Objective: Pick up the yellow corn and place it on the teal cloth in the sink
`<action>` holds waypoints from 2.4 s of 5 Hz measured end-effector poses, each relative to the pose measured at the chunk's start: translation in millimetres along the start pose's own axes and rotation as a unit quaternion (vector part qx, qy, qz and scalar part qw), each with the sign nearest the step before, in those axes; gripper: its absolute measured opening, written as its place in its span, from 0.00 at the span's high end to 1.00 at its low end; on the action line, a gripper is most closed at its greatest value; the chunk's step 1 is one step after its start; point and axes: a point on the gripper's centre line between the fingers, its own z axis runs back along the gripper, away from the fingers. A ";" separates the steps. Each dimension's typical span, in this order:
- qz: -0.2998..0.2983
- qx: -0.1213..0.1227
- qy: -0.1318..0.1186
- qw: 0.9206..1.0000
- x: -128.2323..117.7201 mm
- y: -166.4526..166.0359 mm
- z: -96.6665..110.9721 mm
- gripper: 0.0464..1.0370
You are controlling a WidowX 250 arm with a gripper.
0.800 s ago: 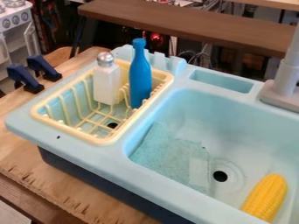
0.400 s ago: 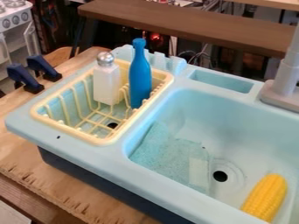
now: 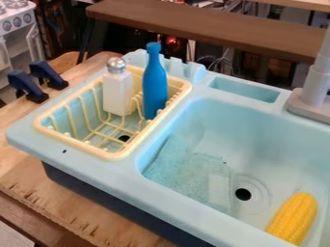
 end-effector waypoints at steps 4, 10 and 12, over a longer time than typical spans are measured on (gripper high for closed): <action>-0.037 -0.081 0.010 0.996 -8.1 -99.8 -72.6 0.03; -0.012 -0.164 0.045 0.985 -7.6 -178.5 -148.8 0.03; 0.014 -0.162 0.079 0.984 3.8 -180.8 -174.5 0.07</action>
